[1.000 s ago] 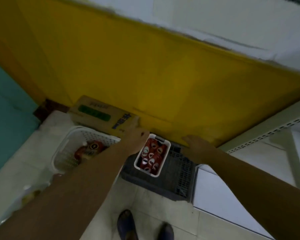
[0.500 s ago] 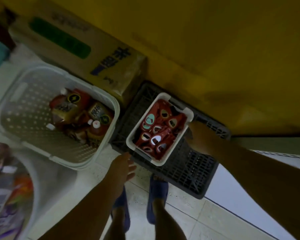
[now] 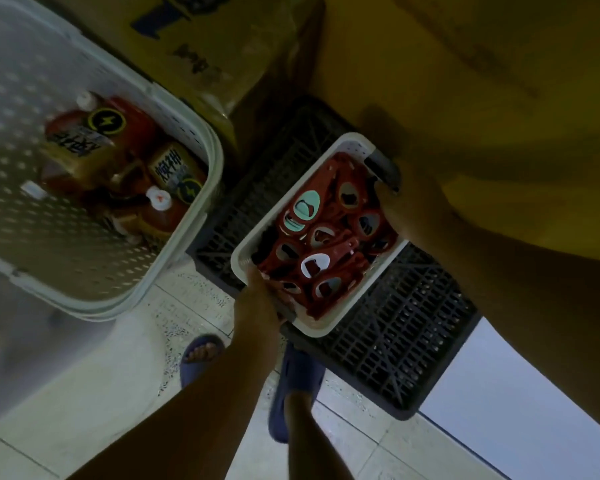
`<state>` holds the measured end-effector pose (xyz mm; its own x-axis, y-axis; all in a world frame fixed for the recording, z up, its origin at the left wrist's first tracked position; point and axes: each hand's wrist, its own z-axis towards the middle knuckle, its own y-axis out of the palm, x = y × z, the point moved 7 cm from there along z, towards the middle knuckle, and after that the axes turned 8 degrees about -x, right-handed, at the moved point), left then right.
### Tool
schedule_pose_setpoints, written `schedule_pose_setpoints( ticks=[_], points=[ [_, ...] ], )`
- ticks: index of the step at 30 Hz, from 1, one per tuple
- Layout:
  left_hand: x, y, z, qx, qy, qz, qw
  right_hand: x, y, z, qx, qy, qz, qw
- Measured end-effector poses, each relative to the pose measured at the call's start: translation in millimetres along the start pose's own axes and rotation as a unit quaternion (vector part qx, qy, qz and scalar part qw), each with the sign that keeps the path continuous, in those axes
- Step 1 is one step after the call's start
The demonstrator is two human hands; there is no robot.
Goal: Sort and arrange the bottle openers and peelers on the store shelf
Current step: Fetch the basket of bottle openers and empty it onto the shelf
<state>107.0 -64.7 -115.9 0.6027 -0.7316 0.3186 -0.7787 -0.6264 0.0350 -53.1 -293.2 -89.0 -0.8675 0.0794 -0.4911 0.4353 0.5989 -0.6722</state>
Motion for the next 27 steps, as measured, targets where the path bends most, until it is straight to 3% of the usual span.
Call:
schedule_pose_setpoints(
  ticks=[10,16,18,24,27],
  points=[
    [23,5,-20,-0.071,-0.048,-0.065,0.994,-10,-15,-7,-0.031,0.079,0.112,0.990],
    [47,-27,-77,-0.027,-0.025,-0.078,0.996,-31,-31,-68,-0.068,0.104,0.134,0.983],
    [59,-45,-103,0.005,-0.004,-0.065,0.998,-55,-49,-91,-0.075,0.077,0.130,0.986],
    [143,-83,-219,-0.045,0.089,-0.099,0.990,-174,-107,-151,-0.073,0.007,0.143,0.987],
    [173,-129,-276,-0.010,0.145,-0.121,0.982,-254,-132,-176,-0.065,-0.041,0.184,0.980]
  ],
)
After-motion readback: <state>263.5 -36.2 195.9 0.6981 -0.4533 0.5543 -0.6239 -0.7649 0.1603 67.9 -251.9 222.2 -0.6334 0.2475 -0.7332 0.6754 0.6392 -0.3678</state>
